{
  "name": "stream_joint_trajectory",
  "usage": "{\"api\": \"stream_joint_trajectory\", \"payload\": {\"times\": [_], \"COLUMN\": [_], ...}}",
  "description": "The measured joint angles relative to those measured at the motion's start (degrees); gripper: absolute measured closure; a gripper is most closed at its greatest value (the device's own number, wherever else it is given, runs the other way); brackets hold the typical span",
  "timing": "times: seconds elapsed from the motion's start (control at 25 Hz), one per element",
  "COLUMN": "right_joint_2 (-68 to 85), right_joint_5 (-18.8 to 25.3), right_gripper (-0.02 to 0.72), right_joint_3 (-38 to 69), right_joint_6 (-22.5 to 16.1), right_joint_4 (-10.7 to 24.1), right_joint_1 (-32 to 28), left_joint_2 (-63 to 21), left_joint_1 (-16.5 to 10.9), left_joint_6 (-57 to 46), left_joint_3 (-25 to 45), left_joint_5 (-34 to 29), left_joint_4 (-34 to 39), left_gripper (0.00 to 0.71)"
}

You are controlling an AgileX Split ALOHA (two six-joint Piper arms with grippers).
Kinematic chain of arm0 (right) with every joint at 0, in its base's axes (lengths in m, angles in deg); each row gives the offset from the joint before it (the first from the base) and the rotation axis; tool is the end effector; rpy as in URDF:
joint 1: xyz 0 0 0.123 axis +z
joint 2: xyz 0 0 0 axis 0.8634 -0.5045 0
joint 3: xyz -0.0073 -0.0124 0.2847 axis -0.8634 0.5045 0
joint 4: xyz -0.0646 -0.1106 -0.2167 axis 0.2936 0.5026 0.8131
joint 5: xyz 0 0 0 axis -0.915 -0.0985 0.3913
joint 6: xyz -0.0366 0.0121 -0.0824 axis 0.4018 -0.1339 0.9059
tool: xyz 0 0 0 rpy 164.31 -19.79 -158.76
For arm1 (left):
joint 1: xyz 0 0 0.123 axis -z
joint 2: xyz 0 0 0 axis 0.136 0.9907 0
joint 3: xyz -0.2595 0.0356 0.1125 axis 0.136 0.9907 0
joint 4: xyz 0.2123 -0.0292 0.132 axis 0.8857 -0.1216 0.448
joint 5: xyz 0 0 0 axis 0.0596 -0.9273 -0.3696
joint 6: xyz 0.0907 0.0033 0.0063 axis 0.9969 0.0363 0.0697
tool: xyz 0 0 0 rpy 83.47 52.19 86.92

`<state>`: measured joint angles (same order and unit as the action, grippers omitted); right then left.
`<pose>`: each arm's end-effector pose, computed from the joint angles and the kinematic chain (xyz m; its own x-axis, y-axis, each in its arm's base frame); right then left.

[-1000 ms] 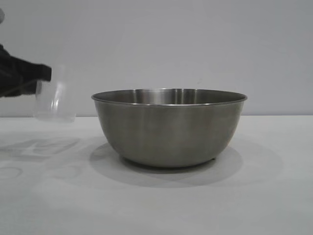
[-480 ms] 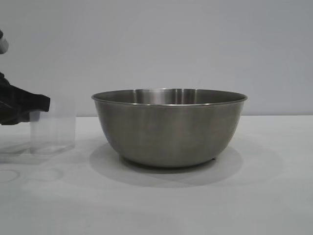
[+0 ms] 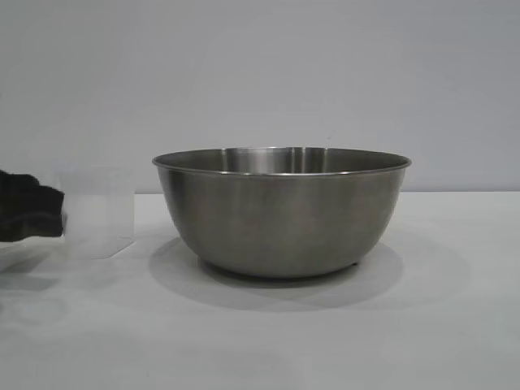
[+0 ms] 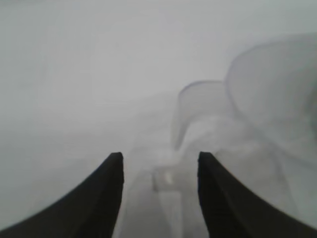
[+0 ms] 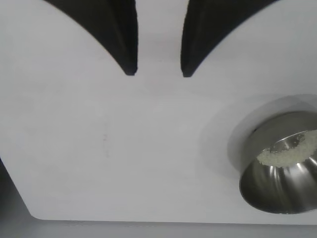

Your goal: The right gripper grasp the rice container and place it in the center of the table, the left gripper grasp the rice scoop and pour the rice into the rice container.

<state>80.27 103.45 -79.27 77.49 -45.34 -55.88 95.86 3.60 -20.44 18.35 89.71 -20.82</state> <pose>-0.0101 0.0039 0.2678 -0.5187 -0.0453 -0.8537 -0.1140 0.9933 0.0165 0.2490 -0.0557 0.0878 -0.3871 0.0240 -0.9217 0.2289 0.9709 -0.0708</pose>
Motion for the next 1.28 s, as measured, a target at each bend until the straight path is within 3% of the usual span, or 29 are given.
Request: {"api": "stream_joint_trajectory", "payload": {"times": [0.28, 0.52, 0.76, 1.04, 1.28], "right_joint_2": [0.0, 0.0, 0.0, 0.0, 0.0], "right_joint_5": [0.0, 0.0, 0.0, 0.0, 0.0], "right_gripper": [0.488, 0.488, 0.488, 0.488, 0.488], "right_joint_3": [0.0, 0.0, 0.0, 0.0, 0.0], "right_joint_6": [0.0, 0.0, 0.0, 0.0, 0.0], "right_joint_4": [0.0, 0.0, 0.0, 0.0, 0.0], "right_joint_1": [0.0, 0.0, 0.0, 0.0, 0.0], "left_joint_2": [-12.3, -23.29, -34.34, -45.15, -55.76], "left_joint_1": [0.0, 0.0, 0.0, 0.0, 0.0], "left_joint_6": [-0.56, -1.97, -7.21, -19.97, -33.5], "left_joint_3": [3.27, 3.62, 0.82, -2.77, -4.98], "left_joint_5": [-0.2, -7.69, -25.85, -39.72, -51.93], "left_joint_4": [3.71, 6.49, 9.94, 18.43, 32.35], "left_gripper": [0.363, 0.363, 0.363, 0.363, 0.363]}}
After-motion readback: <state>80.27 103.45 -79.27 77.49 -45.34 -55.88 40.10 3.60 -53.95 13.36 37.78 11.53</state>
